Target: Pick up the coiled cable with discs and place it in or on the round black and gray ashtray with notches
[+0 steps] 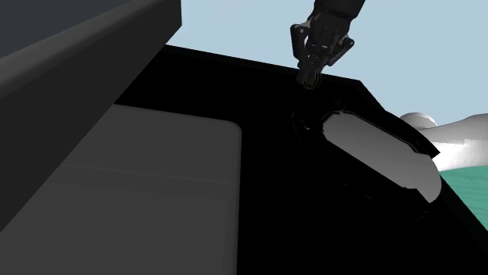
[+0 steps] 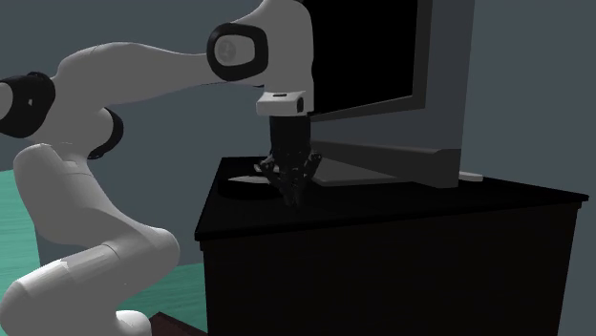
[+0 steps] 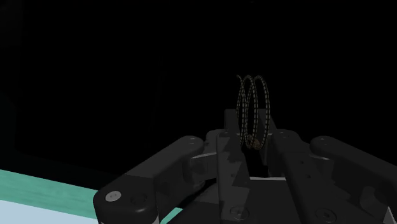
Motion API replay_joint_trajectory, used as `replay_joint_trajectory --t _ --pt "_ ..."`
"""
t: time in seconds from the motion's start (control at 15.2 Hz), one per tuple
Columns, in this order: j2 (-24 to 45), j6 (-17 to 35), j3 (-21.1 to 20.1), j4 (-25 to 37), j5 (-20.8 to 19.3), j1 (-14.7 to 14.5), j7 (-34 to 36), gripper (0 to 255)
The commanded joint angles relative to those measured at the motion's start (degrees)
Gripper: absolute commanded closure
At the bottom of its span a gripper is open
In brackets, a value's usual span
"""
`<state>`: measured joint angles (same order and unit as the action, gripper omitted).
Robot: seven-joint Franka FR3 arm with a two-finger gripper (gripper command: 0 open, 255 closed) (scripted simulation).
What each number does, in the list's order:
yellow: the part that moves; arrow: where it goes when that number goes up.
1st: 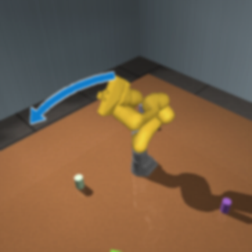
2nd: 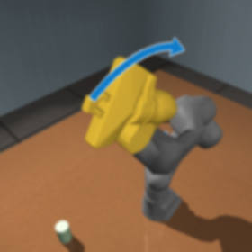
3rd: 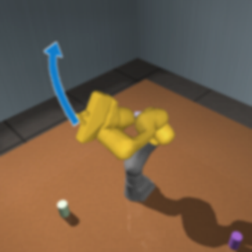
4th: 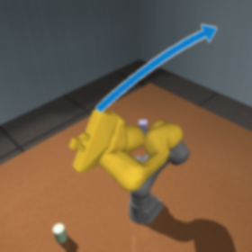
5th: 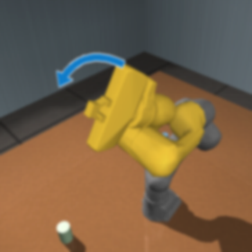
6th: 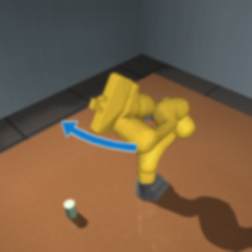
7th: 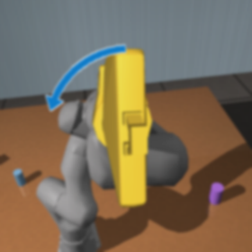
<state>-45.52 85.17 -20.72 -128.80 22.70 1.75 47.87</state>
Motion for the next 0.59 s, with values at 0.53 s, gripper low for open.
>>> replay_joint_trajectory --t 0.53 --pt "3.0 -6.1 1.2 9.2 -1.2 0.6 1.4 255"
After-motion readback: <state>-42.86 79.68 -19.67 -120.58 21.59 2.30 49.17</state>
